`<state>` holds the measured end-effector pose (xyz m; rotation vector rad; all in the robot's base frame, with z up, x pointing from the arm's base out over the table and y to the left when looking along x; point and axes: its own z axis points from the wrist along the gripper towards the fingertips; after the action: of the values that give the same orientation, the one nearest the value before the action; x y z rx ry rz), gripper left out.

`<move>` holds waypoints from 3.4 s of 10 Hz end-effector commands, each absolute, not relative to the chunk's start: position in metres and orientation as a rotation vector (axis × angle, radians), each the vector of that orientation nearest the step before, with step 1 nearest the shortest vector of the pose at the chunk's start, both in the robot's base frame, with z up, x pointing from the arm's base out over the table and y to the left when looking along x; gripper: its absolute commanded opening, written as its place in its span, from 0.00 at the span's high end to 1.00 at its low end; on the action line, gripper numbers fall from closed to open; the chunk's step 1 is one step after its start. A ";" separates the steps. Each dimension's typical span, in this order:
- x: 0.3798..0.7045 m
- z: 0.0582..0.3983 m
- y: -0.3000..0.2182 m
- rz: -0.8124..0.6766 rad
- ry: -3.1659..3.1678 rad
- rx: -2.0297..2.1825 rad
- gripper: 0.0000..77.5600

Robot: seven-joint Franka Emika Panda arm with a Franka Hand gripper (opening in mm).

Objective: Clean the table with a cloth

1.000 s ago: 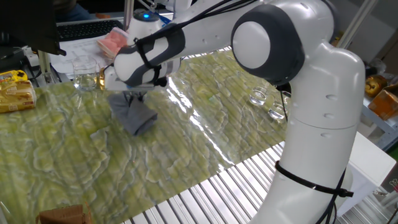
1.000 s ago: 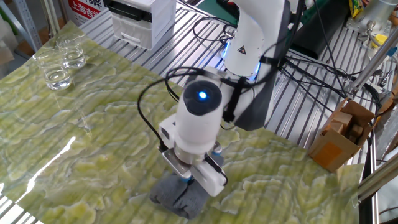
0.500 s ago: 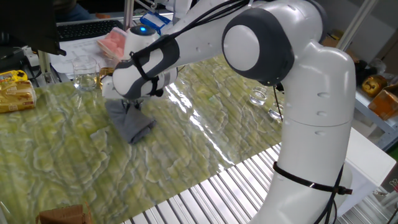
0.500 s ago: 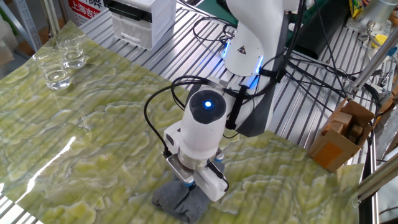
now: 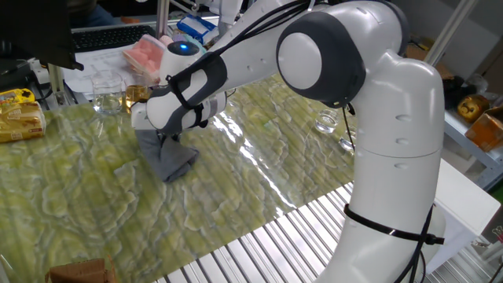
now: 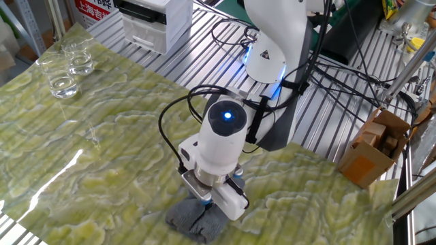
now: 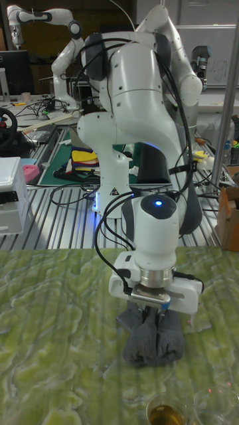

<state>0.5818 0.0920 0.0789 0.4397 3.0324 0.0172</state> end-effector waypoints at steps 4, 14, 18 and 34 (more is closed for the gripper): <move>0.587 0.077 0.044 -0.002 3.050 0.309 0.98; 0.591 0.092 -0.005 -0.042 3.062 0.174 0.98; 0.598 0.099 -0.007 -0.057 3.064 0.115 0.98; 0.590 0.100 0.085 0.045 3.037 0.464 0.98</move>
<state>0.5929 0.0798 0.0985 0.4309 3.0456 0.0315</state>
